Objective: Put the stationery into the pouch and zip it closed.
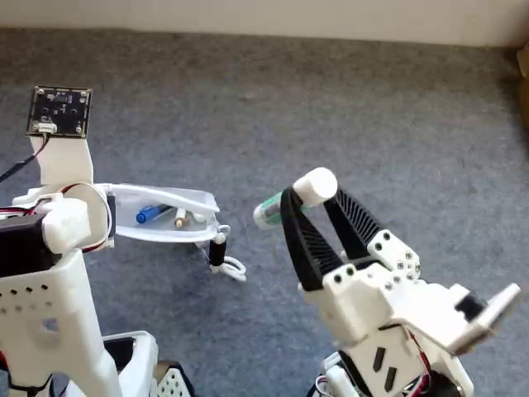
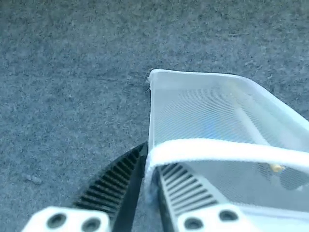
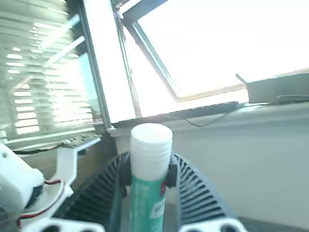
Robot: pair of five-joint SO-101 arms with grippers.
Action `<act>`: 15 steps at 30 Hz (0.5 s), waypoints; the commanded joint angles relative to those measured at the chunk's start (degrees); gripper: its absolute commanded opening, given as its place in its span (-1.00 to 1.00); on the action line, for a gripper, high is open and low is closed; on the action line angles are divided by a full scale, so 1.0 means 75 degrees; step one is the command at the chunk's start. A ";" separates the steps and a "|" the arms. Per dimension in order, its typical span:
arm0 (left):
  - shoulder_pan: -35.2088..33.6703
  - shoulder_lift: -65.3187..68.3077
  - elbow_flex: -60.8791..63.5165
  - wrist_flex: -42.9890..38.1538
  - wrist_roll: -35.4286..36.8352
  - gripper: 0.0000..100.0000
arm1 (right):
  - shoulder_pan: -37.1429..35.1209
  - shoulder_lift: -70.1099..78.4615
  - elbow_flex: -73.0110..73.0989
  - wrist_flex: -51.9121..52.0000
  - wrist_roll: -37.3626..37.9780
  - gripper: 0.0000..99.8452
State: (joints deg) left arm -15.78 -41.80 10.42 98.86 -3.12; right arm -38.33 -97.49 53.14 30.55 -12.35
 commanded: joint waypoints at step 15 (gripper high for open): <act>0.0475 0.0088 -0.0311 -0.0023 0.0082 -0.99 | -0.1471 0.2210 -0.0416 -0.2725 -0.0012 -0.99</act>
State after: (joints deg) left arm -15.78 -41.80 10.42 98.86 -3.12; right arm -47.03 -82.02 53.23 13.23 -12.35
